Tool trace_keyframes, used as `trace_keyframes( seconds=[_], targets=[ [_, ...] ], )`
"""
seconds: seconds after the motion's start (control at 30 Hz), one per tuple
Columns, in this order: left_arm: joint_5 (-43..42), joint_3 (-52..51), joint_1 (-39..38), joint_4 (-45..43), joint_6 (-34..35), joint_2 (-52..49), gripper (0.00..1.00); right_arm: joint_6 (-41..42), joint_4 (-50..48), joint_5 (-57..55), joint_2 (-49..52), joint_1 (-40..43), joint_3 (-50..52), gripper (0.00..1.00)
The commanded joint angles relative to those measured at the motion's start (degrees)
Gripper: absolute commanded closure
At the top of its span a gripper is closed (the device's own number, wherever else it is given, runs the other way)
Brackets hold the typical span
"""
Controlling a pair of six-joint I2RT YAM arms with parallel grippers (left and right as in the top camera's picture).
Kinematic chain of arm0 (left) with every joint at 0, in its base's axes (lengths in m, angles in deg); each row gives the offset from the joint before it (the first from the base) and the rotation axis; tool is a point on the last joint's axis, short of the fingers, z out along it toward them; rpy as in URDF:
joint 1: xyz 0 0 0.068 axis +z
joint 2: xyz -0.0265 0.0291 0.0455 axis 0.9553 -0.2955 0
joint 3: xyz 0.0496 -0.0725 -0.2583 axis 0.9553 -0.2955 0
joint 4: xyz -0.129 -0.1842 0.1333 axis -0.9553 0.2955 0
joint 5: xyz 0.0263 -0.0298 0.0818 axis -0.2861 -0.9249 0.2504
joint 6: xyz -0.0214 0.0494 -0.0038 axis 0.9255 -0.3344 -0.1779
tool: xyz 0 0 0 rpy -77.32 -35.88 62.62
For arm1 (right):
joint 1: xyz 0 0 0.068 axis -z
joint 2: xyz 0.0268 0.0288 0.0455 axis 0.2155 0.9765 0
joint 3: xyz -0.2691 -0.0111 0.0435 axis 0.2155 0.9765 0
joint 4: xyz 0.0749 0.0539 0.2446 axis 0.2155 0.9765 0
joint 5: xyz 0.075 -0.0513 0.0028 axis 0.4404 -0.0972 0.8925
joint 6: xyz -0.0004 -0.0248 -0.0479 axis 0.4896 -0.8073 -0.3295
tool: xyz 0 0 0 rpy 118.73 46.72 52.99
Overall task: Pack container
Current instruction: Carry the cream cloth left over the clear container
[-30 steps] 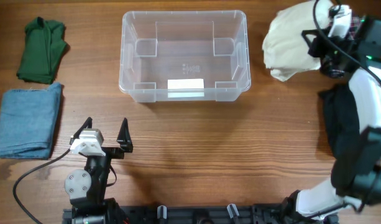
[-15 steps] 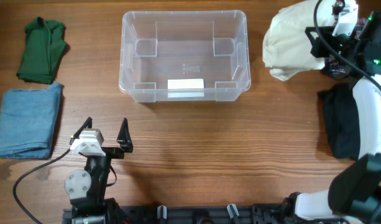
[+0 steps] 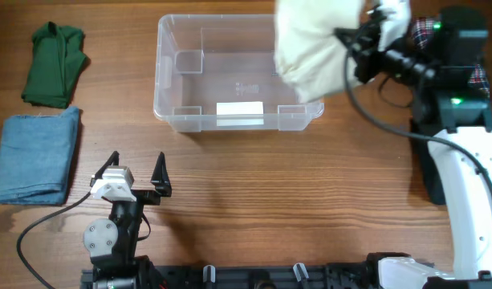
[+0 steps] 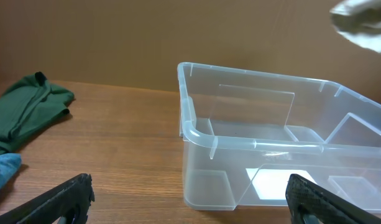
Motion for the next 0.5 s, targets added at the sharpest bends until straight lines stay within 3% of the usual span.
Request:
trace_keyframes(
  seconds=[0.0, 0.27, 0.47],
  targets=[
    [0.6, -0.5, 0.3, 0.0, 0.7, 0.4, 0.0, -7.8, -1.2, 2.0, -1.3, -4.0, -2.4, 0.96],
    [0.6, -0.5, 0.3, 0.0, 0.7, 0.4, 0.0, -22.7, -1.0, 2.3, -1.2, -10.8, -2.4, 0.96],
    [0.6, -0.5, 0.3, 0.0, 0.8, 0.4, 0.0, -39.4, -0.4, 2.3, 0.7, -12.7, -2.4, 0.96]
  ],
)
